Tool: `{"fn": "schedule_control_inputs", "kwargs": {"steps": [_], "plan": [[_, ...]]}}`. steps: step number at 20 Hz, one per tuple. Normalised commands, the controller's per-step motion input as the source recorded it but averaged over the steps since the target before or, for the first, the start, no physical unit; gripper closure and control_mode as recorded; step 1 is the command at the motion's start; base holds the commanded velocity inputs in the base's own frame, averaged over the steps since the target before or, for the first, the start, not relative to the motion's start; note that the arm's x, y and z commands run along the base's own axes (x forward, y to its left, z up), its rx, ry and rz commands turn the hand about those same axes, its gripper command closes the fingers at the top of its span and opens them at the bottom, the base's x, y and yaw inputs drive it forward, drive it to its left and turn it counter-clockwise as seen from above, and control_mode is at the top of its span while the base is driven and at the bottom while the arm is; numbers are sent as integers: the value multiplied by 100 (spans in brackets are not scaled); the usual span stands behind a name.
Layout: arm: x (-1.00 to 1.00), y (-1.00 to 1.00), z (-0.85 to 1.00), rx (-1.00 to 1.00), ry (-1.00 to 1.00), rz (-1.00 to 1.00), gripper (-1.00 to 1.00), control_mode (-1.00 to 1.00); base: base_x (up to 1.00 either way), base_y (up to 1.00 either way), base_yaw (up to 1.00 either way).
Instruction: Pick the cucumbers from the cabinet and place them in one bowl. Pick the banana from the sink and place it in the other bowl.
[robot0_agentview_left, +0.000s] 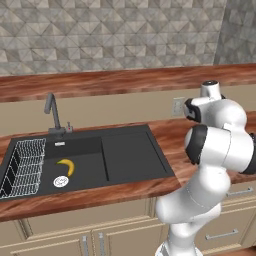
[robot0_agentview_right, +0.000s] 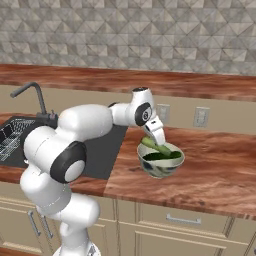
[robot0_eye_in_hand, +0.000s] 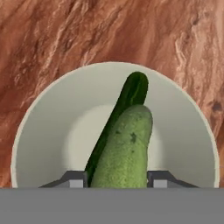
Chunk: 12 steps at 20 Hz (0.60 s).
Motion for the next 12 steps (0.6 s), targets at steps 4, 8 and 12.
{"fn": "schedule_control_inputs", "kwargs": {"steps": [4,8,12], "plan": [[-12,0,-22,0,2,-7,-100,-100,0,0,0],[-15,0,-19,1,1,-6,-100,-100,0,0,0],[-15,0,-17,1,0,-5,-100,-100,0,0,0]]}}
